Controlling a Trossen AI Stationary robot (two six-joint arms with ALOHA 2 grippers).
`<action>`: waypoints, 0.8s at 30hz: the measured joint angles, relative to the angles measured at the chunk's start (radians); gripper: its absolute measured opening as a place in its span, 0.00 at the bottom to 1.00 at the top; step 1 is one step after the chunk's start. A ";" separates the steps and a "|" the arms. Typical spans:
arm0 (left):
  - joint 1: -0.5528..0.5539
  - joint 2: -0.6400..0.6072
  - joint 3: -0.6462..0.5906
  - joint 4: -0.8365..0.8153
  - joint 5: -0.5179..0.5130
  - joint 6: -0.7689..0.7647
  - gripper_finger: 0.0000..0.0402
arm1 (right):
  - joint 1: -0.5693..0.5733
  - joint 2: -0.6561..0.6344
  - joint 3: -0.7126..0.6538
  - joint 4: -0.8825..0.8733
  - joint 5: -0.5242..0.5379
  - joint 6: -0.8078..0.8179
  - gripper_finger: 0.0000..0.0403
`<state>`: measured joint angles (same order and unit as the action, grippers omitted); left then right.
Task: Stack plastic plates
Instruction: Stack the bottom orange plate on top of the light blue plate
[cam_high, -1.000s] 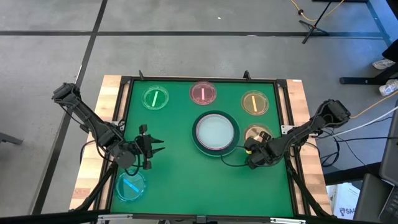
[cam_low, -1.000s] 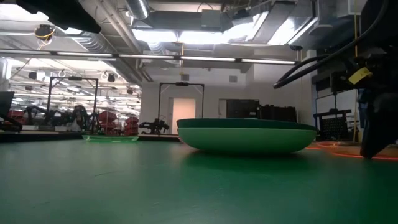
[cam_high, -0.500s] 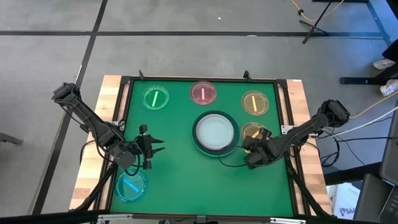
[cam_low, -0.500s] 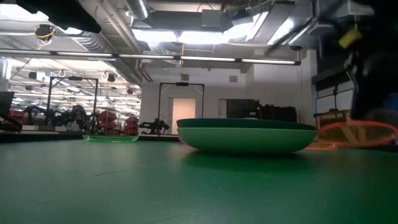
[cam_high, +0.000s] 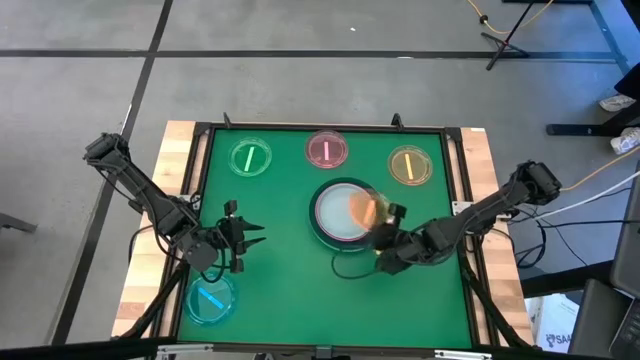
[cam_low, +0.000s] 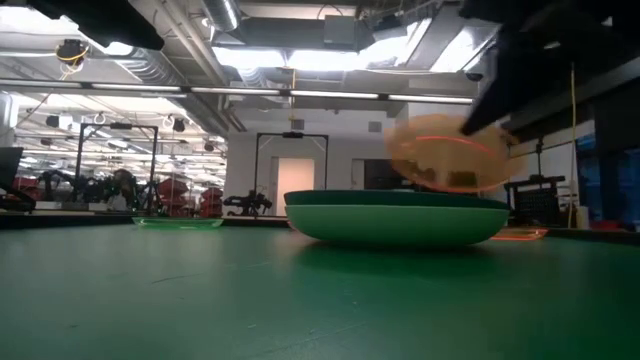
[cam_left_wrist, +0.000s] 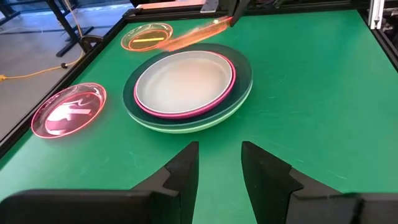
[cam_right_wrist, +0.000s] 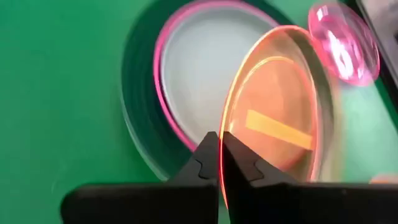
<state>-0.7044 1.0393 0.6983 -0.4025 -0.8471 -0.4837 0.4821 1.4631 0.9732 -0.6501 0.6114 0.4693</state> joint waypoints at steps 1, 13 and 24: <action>0.000 0.000 0.000 0.000 0.000 0.001 0.28 | -0.012 0.011 0.000 0.040 -0.002 -0.042 0.00; 0.000 0.000 0.000 0.009 0.027 0.007 0.28 | -0.189 0.174 -0.001 0.306 -0.219 -0.266 0.00; 0.000 0.000 0.000 0.026 0.043 0.018 0.28 | -0.201 0.218 -0.001 0.319 -0.239 -0.212 0.02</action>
<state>-0.7044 1.0397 0.6983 -0.3762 -0.8045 -0.4658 0.2810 1.6814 0.9722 -0.3313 0.3722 0.2577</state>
